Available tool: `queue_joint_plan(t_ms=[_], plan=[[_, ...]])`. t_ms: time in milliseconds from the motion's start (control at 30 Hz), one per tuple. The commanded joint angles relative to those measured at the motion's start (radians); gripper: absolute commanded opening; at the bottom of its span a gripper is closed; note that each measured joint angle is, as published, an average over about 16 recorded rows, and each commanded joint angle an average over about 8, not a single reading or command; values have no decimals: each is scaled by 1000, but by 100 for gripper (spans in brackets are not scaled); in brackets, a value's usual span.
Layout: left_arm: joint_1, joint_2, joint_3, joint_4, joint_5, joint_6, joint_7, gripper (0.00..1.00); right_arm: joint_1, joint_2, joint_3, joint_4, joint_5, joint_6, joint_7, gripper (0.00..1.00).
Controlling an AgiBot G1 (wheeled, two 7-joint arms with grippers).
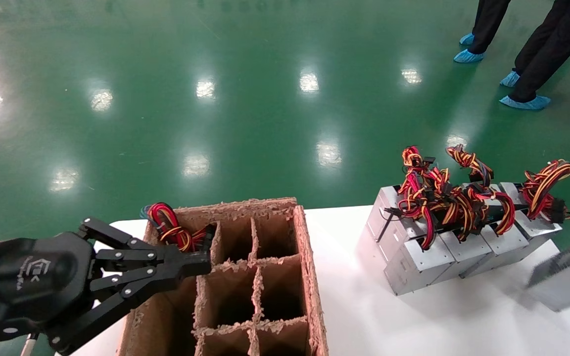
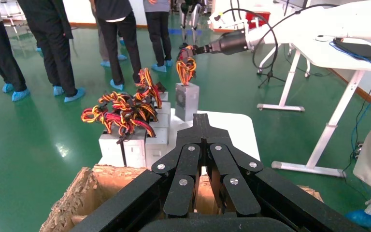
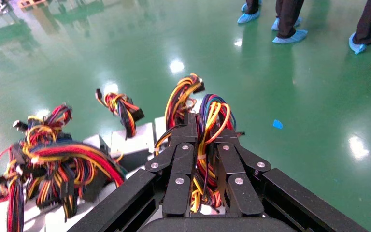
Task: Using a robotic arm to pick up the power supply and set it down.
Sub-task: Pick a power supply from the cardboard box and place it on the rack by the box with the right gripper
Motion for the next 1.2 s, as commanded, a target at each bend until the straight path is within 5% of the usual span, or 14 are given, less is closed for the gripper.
queue_joint_plan(t_ms=[33,567,1200], plan=[[0,0,0,0,0,0,0,0,41,-1,-47,-5,-9,21,8,0],[0,0,0,0,0,0,0,0,265,-51,-273,-87,-82,81,46,0],[0,0,0,0,0,0,0,0,366,-72,-377,-93,-122,92,87,0]])
